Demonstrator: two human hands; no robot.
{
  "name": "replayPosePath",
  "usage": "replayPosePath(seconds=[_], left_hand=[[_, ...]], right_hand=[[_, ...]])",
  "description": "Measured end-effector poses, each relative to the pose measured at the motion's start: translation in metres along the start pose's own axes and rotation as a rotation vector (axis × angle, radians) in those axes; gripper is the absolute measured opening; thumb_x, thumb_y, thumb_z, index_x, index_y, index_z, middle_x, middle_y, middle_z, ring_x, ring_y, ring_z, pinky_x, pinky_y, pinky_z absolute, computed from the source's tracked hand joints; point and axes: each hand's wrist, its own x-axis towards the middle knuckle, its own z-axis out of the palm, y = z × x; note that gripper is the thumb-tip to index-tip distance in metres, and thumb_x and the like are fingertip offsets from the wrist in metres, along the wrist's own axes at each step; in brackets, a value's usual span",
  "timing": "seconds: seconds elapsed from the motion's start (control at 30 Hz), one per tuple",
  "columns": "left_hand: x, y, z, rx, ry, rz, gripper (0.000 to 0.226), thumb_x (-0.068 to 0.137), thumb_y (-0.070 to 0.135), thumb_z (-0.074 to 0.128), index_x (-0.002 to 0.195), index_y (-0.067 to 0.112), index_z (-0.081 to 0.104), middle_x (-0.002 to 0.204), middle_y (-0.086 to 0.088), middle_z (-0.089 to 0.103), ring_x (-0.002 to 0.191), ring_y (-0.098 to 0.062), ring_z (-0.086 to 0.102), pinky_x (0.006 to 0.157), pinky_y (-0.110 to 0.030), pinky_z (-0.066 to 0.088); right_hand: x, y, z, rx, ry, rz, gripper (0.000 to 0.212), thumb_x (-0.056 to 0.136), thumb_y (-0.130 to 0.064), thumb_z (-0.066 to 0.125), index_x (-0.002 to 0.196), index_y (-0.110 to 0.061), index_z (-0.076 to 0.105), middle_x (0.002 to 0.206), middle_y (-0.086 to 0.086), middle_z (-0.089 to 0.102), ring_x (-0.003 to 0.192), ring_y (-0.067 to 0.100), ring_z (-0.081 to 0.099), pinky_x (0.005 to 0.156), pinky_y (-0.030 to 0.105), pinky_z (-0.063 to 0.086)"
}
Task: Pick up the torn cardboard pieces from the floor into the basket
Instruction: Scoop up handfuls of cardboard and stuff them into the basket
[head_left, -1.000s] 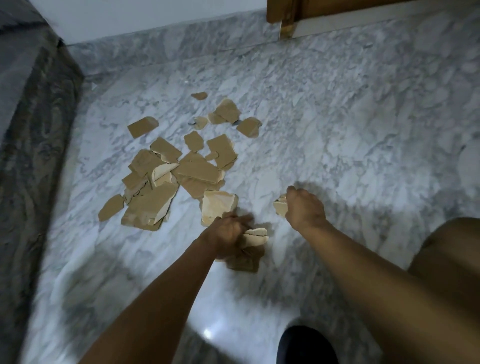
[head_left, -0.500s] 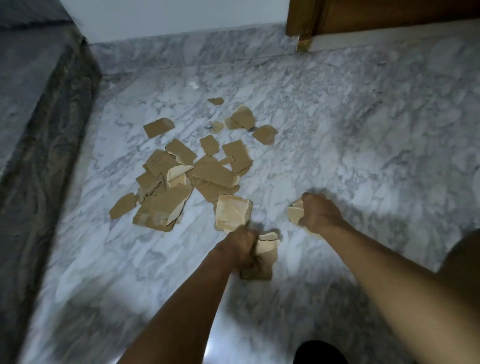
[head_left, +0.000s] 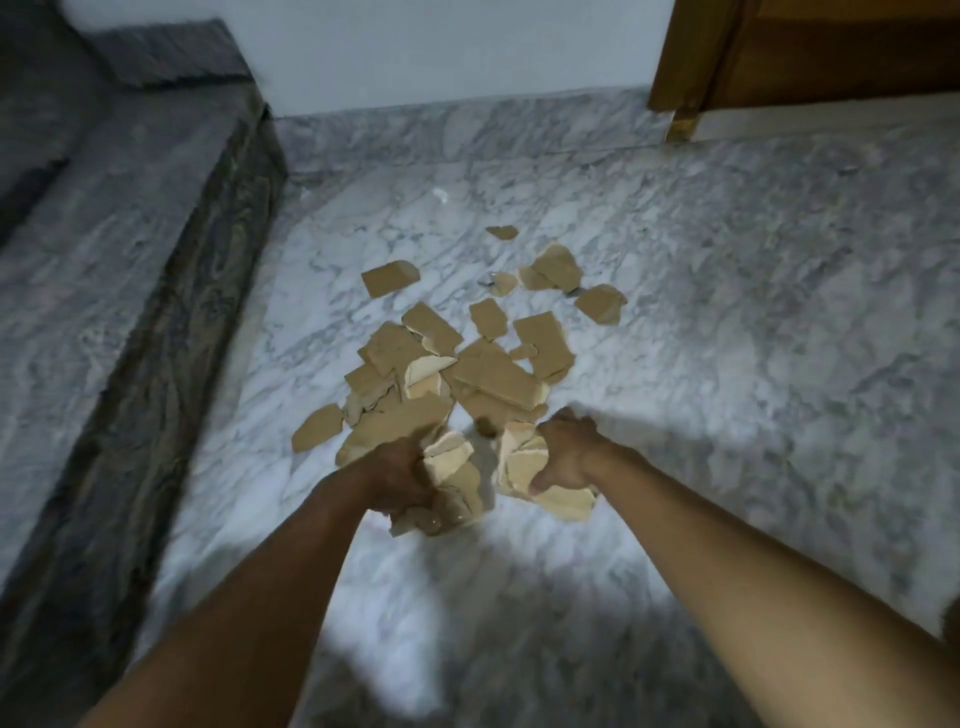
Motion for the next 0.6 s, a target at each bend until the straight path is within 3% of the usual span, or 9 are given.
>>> replayPosePath(seconds=[0.07,0.13,0.2,0.27,0.3,0.37,0.47,0.53,0.6], left_hand=[[0.002,-0.018,-0.021,-0.059,0.053,0.009,0.046,0.077,0.022,0.081,0.117,0.022,0.058,0.079,0.012,0.06,0.072,-0.009,0.059,0.058,-0.017,0.045],[0.011,-0.027,-0.035,-0.081,0.102,0.011,0.048,0.075,0.026,0.082,0.115,0.025,0.056,0.086,0.008,0.061,0.08,-0.013,0.059,0.064,-0.018,0.045],[0.027,-0.032,-0.036,0.001,0.164,0.03,0.069,0.066,0.045,0.079,0.125,0.021,0.053,0.115,-0.007,0.061,0.106,-0.028,0.057,0.087,-0.033,0.048],[0.043,-0.036,-0.028,0.167,0.18,0.005,0.088,0.066,0.057,0.067,0.144,0.031,0.036,0.145,-0.013,0.039,0.136,-0.037,0.032,0.11,-0.049,0.032],[0.051,-0.039,-0.022,0.2,0.179,-0.007,0.091,0.067,0.06,0.063,0.148,0.037,0.029,0.152,-0.012,0.028,0.142,-0.038,0.02,0.113,-0.053,0.027],[0.056,-0.037,-0.015,0.207,0.189,-0.029,0.086,0.068,0.063,0.059,0.146,0.039,0.032,0.153,-0.009,0.026,0.141,-0.036,0.017,0.11,-0.056,0.028],[0.053,-0.032,-0.015,0.312,0.212,-0.028,0.076,0.081,0.055,0.063,0.145,0.026,0.033,0.145,-0.01,0.031,0.134,-0.036,0.029,0.107,-0.058,0.031],[0.053,-0.031,-0.014,0.358,0.245,-0.001,0.076,0.085,0.051,0.061,0.146,0.019,0.03,0.148,-0.013,0.031,0.133,-0.037,0.033,0.106,-0.059,0.032],[0.053,-0.032,-0.01,0.333,0.254,0.04,0.076,0.087,0.045,0.062,0.147,0.016,0.026,0.148,-0.014,0.034,0.131,-0.037,0.04,0.105,-0.057,0.037]], right_hand=[[0.007,-0.015,0.015,-0.061,0.058,0.001,0.089,0.072,-0.048,0.083,0.143,-0.018,0.041,0.15,0.006,0.024,0.133,0.037,0.033,0.104,0.049,0.04],[0.011,-0.023,0.022,-0.106,0.122,0.025,0.084,0.071,-0.048,0.083,0.139,-0.022,0.042,0.149,0.006,0.023,0.131,0.036,0.034,0.103,0.05,0.037],[0.012,-0.028,0.023,-0.151,0.157,0.041,0.086,0.071,-0.049,0.082,0.141,-0.024,0.038,0.147,0.009,0.024,0.13,0.036,0.036,0.104,0.05,0.035],[0.009,-0.03,0.025,-0.148,0.196,0.039,0.087,0.073,-0.047,0.081,0.142,-0.023,0.034,0.145,0.012,0.024,0.127,0.036,0.04,0.104,0.048,0.035],[0.007,-0.03,0.027,-0.126,0.213,0.029,0.088,0.075,-0.044,0.08,0.144,-0.022,0.031,0.146,0.014,0.023,0.125,0.036,0.041,0.103,0.046,0.037],[0.003,-0.026,0.031,-0.057,0.207,0.022,0.099,0.077,-0.039,0.08,0.152,-0.019,0.017,0.148,0.018,0.022,0.124,0.038,0.045,0.103,0.044,0.042],[0.0,-0.017,0.019,0.192,0.102,0.044,0.121,0.072,-0.031,0.084,0.153,-0.021,-0.005,0.139,0.015,0.044,0.117,0.035,0.055,0.09,0.04,0.051],[0.005,-0.02,-0.006,0.403,0.094,0.048,0.125,0.066,-0.025,0.091,0.151,-0.017,-0.001,0.138,0.007,0.05,0.12,0.03,0.055,0.087,0.034,0.05],[0.018,-0.031,-0.038,0.499,0.161,0.054,0.119,0.061,-0.02,0.095,0.149,-0.008,0.017,0.137,0.006,0.051,0.127,0.028,0.051,0.094,0.031,0.044]])
